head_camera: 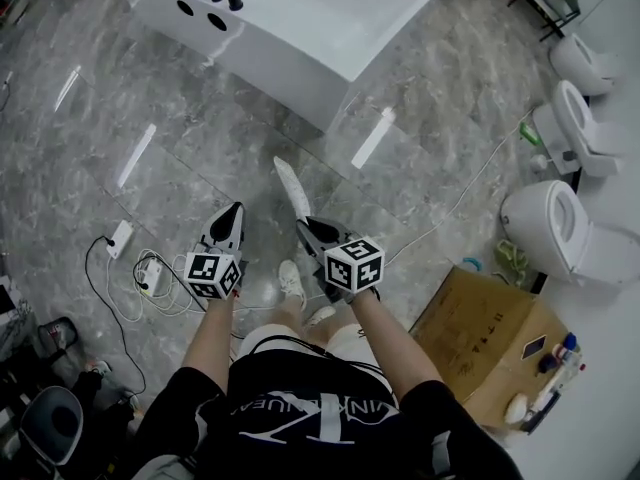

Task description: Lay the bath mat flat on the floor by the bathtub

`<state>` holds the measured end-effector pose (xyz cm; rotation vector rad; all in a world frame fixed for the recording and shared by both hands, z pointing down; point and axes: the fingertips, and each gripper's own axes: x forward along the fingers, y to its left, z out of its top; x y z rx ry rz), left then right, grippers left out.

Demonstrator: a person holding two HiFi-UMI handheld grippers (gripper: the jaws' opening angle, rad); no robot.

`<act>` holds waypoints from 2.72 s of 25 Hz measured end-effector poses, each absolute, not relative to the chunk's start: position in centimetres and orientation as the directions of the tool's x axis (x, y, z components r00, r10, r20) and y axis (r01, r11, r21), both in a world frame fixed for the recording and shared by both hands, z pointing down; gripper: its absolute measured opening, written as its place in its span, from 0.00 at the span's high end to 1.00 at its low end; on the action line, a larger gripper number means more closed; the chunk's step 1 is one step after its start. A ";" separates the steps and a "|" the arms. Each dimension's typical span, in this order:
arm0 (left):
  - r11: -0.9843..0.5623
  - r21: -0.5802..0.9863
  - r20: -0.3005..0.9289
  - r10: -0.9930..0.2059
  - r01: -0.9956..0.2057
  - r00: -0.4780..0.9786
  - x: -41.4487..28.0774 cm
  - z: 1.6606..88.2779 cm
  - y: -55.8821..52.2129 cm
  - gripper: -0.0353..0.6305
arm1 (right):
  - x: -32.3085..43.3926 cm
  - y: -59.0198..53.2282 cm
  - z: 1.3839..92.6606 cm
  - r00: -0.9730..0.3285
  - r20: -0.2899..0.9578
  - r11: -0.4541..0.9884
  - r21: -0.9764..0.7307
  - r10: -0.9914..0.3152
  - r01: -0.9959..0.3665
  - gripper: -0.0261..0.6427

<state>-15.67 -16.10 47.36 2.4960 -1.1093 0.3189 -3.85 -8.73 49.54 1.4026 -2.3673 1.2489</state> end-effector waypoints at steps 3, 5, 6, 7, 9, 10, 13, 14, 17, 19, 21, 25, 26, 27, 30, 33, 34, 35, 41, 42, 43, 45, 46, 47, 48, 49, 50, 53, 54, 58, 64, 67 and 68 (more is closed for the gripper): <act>-0.582 0.245 0.373 -0.681 -0.775 0.630 -16.9 47.7 -16.5 0.93 | -6.4 -10.6 49.6 -0.629 0.440 0.282 -0.627 -0.641 -0.726 0.90; -0.559 0.237 0.382 -0.699 -0.794 0.605 -17.6 47.9 -16.8 0.93 | -7.4 -12.1 49.8 -0.659 0.420 0.299 -0.651 -0.624 -0.698 0.90; -0.546 0.233 0.386 -0.708 -0.805 0.591 -17.9 48.0 -17.0 0.93 | -7.6 -12.9 50.1 -0.669 0.413 0.302 -0.661 -0.618 -0.687 0.90; -0.531 0.229 0.391 -0.717 -0.816 0.577 -18.1 48.2 -17.3 0.93 | -7.6 -13.6 50.5 -0.675 0.407 0.300 -0.671 -0.615 -0.678 0.90; -0.506 0.216 0.397 -0.736 -0.835 0.548 -18.2 48.6 -17.9 0.93 | -7.0 -15.0 51.9 -0.680 0.405 0.282 -0.691 -0.612 -0.665 0.90; -0.495 0.207 0.398 -0.745 -0.844 0.535 -18.1 48.7 -18.2 0.93 | -6.4 -15.7 53.0 -0.679 0.409 0.271 -0.697 -0.610 -0.664 0.90; -0.464 0.174 0.400 -0.773 -0.868 0.493 -17.1 49.6 -19.2 0.93 | -4.5 -17.8 57.5 -0.681 0.443 0.262 -0.692 -0.582 -0.673 0.90; -0.453 0.166 0.401 -0.780 -0.876 0.480 -16.6 50.1 -19.5 0.93 | -3.8 -18.3 59.2 -0.686 0.455 0.265 -0.688 -0.568 -0.676 0.90; -0.411 0.162 0.399 -0.804 -0.897 0.440 -15.0 52.4 -20.5 0.93 | -1.3 -19.8 64.6 -0.692 0.492 0.291 -0.661 -0.529 -0.692 0.90; -0.392 0.170 0.403 -0.810 -0.904 0.427 -13.6 54.6 -21.1 0.92 | 0.9 -20.8 68.1 -0.684 0.521 0.306 -0.633 -0.511 -0.711 0.90; -0.383 0.182 0.414 -0.806 -0.905 0.424 -11.8 57.1 -21.5 0.93 | 3.4 -21.6 71.4 -0.670 0.550 0.304 -0.613 -0.499 -0.729 0.90; -0.383 0.207 0.429 -0.792 -0.900 0.435 -8.0 61.6 -22.7 0.93 | 8.2 -23.3 77.2 -0.641 0.602 0.304 -0.571 -0.477 -0.763 0.90; -0.387 0.212 0.431 -0.787 -0.898 0.441 -7.0 62.6 -23.0 0.93 | 9.4 -23.6 78.5 -0.631 0.616 0.305 -0.557 -0.471 -0.772 0.90; -0.391 0.216 0.434 -0.782 -0.895 0.447 -6.0 63.6 -23.2 0.93 | 10.5 -23.8 79.8 -0.622 0.631 0.306 -0.545 -0.464 -0.781 0.90; -0.396 0.228 0.448 -0.769 -0.889 0.457 -3.4 66.1 -23.7 0.93 | 13.4 -23.7 83.7 -0.597 0.669 0.308 -0.512 -0.442 -0.802 0.90; -0.410 0.232 0.452 -0.758 -0.882 0.471 -1.0 68.7 -24.6 0.93 | 16.9 -24.3 87.0 -0.566 0.695 0.293 -0.485 -0.442 -0.824 0.90; -0.417 0.231 0.452 -0.754 -0.879 0.477 -0.2 69.5 -24.9 0.93 | 18.1 -24.7 87.9 -0.558 0.699 0.286 -0.479 -0.446 -0.829 0.90; -0.423 0.229 0.455 -0.749 -0.876 0.481 0.4 70.3 -25.3 0.93 | 19.3 -25.1 88.7 -0.550 0.704 0.280 -0.474 -0.448 -0.835 0.90; -0.423 0.227 0.476 -0.738 -0.877 0.479 3.3 73.9 -27.4 0.93 | 25.1 -26.6 93.3 -0.495 0.762 0.240 -0.433 -0.418 -0.869 0.90; -0.422 0.227 0.477 -0.737 -0.878 0.478 3.7 74.4 -27.7 0.93 | 26.0 -26.9 94.0 -0.485 0.772 0.229 -0.427 -0.412 -0.875 0.90; -0.422 0.226 0.480 -0.736 -0.878 0.477 4.1 74.9 -28.0 0.93 | 26.9 -27.0 94.7 -0.474 0.782 0.218 -0.421 -0.406 -0.881 0.90; -0.421 0.224 0.486 -0.733 -0.879 0.475 4.7 75.8 -28.5 0.93 | 28.5 -27.2 96.0 -0.452 0.799 0.202 -0.405 -0.396 -0.892 0.90; -0.420 0.223 0.488 -0.733 -0.880 0.474 4.9 76.2 -28.8 0.93 | 29.3 -27.3 96.6 -0.444 0.806 0.193 -0.399 -0.393 -0.896 0.90; -0.419 0.222 0.489 -0.733 -0.881 0.472 5.1 76.6 -29.1 0.93 | 30.0 -27.5 97.2 -0.437 0.810 0.184 -0.396 -0.392 -0.900 0.90; -0.418 0.220 0.490 -0.734 -0.882 0.470 5.3 76.9 -29.4 0.93 | 30.8 -27.7 97.8 -0.430 0.813 0.173 -0.394 -0.392 -0.903 0.90; -0.418 0.217 0.492 -0.733 -0.882 0.469 5.6 77.2 -29.6 0.93 | 31.5 -27.9 98.3 -0.423 0.817 0.162 -0.392 -0.392 -0.906 0.90; -0.419 0.214 0.495 -0.732 -0.882 0.468 5.9 77.6 -29.8 0.93 | 32.3 -28.0 98.8 -0.416 0.821 0.152 -0.388 -0.391 -0.909 0.90; -0.420 0.209 0.506 -0.726 -0.883 0.465 6.6 78.5 -30.0 0.92 | 34.5 -28.2 100.2 -0.390 0.837 0.137 -0.366 -0.382 -0.920 0.90; -0.420 0.207 0.511 -0.724 -0.884 0.463 6.8 78.8 -29.9 0.93 | 35.1 -28.1 100.7 -0.382 0.843 0.136 -0.357 -0.379 -0.924 0.90; -0.418 0.201 0.521 -0.720 -0.886 0.458 7.8 79.9 -30.1 0.93 | 37.4 -28.5 101.8 -0.341 0.862 0.130 -0.315 -0.376 -0.940 0.90; -0.414 0.203 0.517 -0.724 -0.887 0.457 8.8 80.4 -30.6 0.93 | 39.7 -29.2 103.4 -0.273 0.896 0.118 -0.247 -0.350 -0.962 0.90; -0.411 0.201 0.517 -0.726 -0.889 0.453 8.7 80.6 -30.8 0.93 | 40.9 -29.4 104.1 -0.222 0.919 0.098 -0.200 -0.327 -0.975 0.90; -0.411 0.200 0.518 -0.726 -0.889 0.452 8.7 80.7 -30.8 0.93 | 41.3 -29.3 104.3 -0.203 0.926 0.089 -0.185 -0.317 -0.979 0.90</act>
